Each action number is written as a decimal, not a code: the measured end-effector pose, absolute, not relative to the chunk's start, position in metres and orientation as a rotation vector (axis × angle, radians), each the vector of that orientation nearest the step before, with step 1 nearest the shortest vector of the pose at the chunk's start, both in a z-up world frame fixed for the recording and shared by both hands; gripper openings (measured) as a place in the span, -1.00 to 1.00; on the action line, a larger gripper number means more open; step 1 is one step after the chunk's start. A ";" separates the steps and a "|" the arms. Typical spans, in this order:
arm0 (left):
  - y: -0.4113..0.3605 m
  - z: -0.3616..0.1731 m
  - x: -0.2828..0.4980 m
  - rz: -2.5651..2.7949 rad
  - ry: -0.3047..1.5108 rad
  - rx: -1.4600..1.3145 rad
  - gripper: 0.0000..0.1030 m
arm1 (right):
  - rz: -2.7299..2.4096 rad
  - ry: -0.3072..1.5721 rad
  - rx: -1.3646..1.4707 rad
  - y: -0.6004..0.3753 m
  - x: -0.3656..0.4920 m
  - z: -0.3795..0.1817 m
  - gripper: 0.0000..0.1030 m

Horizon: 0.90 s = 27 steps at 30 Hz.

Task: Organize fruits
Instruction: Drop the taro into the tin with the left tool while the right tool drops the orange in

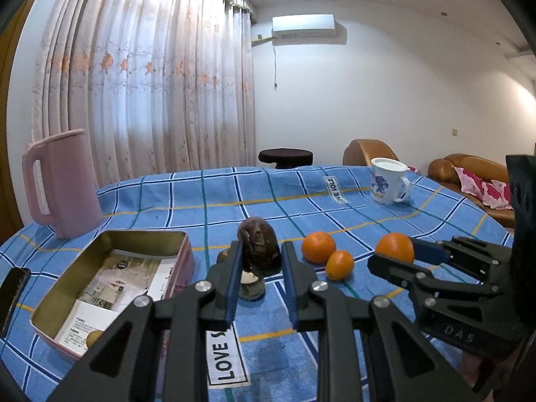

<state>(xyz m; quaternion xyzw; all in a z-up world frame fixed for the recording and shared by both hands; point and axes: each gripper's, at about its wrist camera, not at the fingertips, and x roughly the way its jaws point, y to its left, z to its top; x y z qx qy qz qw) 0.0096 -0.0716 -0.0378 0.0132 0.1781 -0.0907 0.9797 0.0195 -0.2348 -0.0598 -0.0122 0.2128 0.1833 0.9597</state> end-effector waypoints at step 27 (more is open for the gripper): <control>0.018 -0.020 0.030 0.014 0.423 -0.021 -0.53 | 0.571 0.424 -0.106 -0.149 0.069 0.001 -0.22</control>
